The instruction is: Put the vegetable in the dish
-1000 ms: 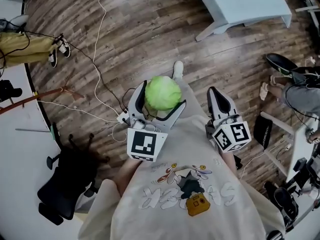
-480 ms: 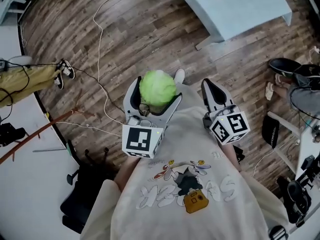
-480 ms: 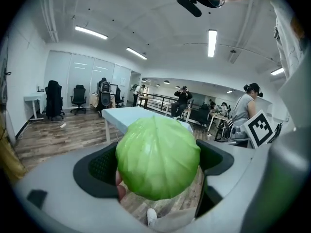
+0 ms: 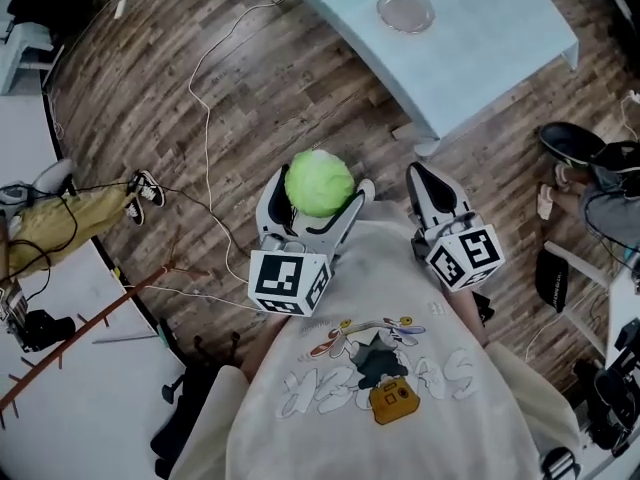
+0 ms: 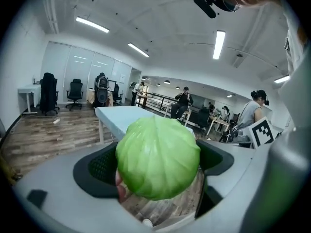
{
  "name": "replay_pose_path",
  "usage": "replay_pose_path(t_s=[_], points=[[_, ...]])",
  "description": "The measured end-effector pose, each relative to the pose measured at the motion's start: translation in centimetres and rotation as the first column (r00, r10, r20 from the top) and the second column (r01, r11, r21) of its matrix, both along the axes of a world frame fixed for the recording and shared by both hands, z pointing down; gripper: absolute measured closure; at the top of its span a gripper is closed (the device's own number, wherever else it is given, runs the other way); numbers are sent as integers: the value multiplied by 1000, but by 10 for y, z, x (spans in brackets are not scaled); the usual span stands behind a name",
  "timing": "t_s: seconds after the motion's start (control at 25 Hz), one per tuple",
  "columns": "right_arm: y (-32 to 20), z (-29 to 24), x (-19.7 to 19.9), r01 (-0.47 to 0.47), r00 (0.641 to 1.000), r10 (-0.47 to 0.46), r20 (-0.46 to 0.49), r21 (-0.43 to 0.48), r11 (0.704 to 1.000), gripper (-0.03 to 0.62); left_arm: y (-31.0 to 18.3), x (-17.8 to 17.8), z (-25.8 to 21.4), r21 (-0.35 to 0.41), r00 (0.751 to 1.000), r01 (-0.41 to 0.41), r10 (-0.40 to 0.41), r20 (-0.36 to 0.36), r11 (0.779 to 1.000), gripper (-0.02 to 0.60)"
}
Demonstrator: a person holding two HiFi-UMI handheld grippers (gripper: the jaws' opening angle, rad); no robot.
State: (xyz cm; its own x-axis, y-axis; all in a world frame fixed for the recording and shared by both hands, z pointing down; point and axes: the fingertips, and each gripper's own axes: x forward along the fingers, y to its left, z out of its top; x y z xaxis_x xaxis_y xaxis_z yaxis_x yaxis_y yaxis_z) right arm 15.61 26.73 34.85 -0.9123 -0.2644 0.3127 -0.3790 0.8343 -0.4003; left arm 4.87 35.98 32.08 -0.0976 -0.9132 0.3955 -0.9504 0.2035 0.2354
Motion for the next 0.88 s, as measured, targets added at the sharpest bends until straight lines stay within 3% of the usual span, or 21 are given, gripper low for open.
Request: replay_pose_path(t_s=[0.24, 0.44, 0.56, 0.88], points=[[-57, 19, -4, -108, 994, 107, -27, -28, 994, 571, -75, -22, 11, -11, 996, -92, 92, -16, 996, 69], [-123, 17, -37, -194, 981, 194, -25, -11, 981, 571, -161, -53, 16, -20, 970, -242, 242, -8, 970, 69], [-160, 15, -55, -279, 960, 278, -36, -22, 960, 571, -211, -75, 12, -21, 943, -332, 332, 7, 943, 69], [-248, 9, -119, -444, 894, 442, -70, -27, 895, 571, -318, -139, 7, -32, 844, -535, 536, 2, 844, 69]])
